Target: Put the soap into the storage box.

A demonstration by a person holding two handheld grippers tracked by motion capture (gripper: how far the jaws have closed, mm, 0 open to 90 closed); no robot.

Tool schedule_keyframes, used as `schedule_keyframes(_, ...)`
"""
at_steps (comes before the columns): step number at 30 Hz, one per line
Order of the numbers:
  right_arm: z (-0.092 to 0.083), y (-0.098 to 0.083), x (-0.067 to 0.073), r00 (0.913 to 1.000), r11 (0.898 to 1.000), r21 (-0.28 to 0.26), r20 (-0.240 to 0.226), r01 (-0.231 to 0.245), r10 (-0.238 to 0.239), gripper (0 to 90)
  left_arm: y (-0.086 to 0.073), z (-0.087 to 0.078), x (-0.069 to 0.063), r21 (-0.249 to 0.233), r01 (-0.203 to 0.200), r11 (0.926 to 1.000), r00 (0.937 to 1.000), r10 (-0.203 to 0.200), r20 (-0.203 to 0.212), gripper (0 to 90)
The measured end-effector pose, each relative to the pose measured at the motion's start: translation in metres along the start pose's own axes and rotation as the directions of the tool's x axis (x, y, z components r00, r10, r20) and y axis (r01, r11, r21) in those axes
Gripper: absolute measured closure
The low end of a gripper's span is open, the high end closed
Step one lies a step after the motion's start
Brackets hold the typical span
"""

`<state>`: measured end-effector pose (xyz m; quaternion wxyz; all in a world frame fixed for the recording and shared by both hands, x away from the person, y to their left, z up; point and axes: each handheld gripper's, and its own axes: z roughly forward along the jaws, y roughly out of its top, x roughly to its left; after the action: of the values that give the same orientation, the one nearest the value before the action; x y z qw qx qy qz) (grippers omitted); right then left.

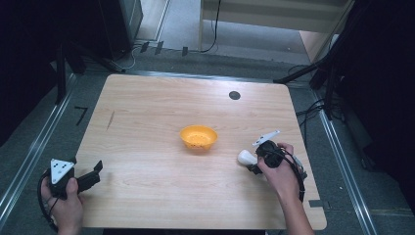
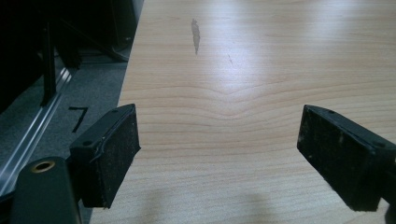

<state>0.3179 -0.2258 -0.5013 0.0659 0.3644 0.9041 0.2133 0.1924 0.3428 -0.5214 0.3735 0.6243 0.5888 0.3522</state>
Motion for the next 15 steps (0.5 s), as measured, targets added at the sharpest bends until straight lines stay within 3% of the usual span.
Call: schedule_keyframes(15, 0.013, 0.013, -0.001, 0.9999, 0.998, 0.069, -0.009, 0.010, -0.010, 41.6, 0.000, 0.000, 0.000, 0.001, 0.001, 1.0000, 1.0000, -0.001, 0.001, 13.3)
